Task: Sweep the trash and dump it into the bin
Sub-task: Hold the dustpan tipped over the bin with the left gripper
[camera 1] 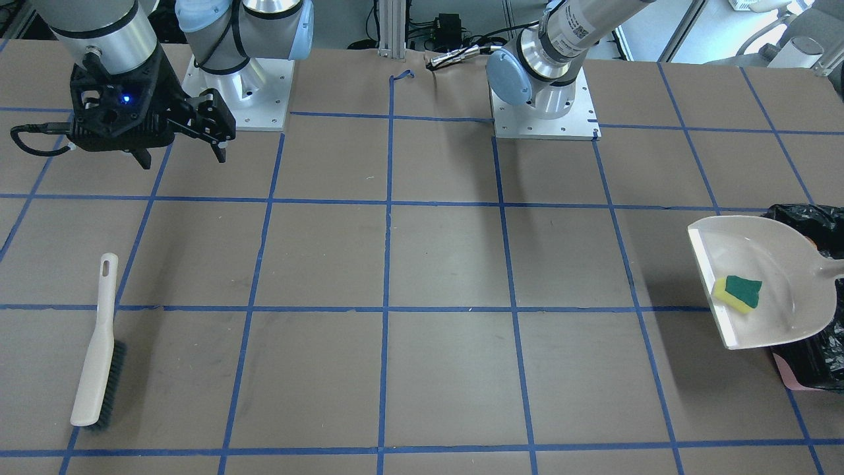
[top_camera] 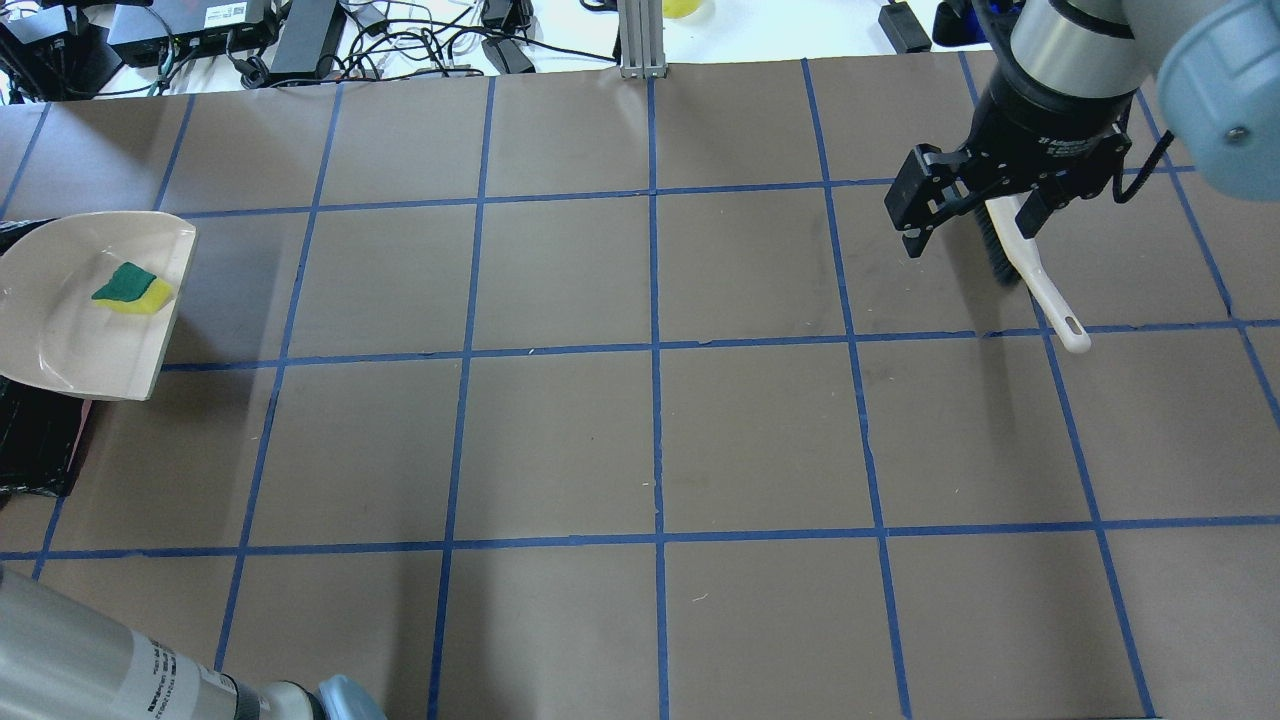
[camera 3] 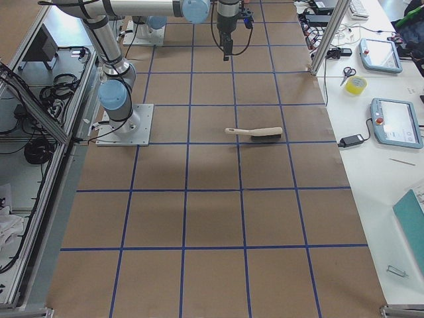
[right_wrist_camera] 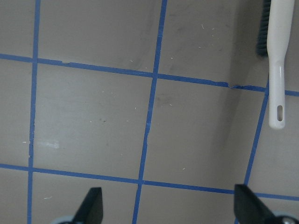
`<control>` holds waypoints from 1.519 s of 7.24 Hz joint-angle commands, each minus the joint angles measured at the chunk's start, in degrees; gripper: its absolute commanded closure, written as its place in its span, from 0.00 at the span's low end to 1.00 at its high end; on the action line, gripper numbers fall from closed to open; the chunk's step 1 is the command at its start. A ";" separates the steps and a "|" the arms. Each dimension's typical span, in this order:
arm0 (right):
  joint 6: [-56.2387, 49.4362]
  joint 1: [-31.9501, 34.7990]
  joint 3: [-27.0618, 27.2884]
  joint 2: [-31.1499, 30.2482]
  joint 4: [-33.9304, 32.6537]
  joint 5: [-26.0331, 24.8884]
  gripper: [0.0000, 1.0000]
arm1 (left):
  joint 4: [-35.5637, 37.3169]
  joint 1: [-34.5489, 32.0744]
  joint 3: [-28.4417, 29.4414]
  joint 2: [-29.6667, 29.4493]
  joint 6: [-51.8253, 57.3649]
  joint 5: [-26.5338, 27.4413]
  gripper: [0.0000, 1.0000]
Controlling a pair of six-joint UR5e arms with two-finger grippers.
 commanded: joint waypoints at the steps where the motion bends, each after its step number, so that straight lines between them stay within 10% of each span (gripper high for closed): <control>1: 0.10 0.10 0.27 -0.55 0.13 -2.16 0.00 | -0.43 -1.63 0.46 -0.22 -1.10 0.90 1.00; 6: 0.01 0.10 0.00 -0.91 0.57 -6.21 0.00 | 2.98 2.74 16.17 -3.01 24.68 5.39 1.00; 11: 0.01 1.06 0.27 -1.35 1.01 -5.95 0.00 | 38.61 5.84 16.04 -8.65 50.32 5.65 1.00</control>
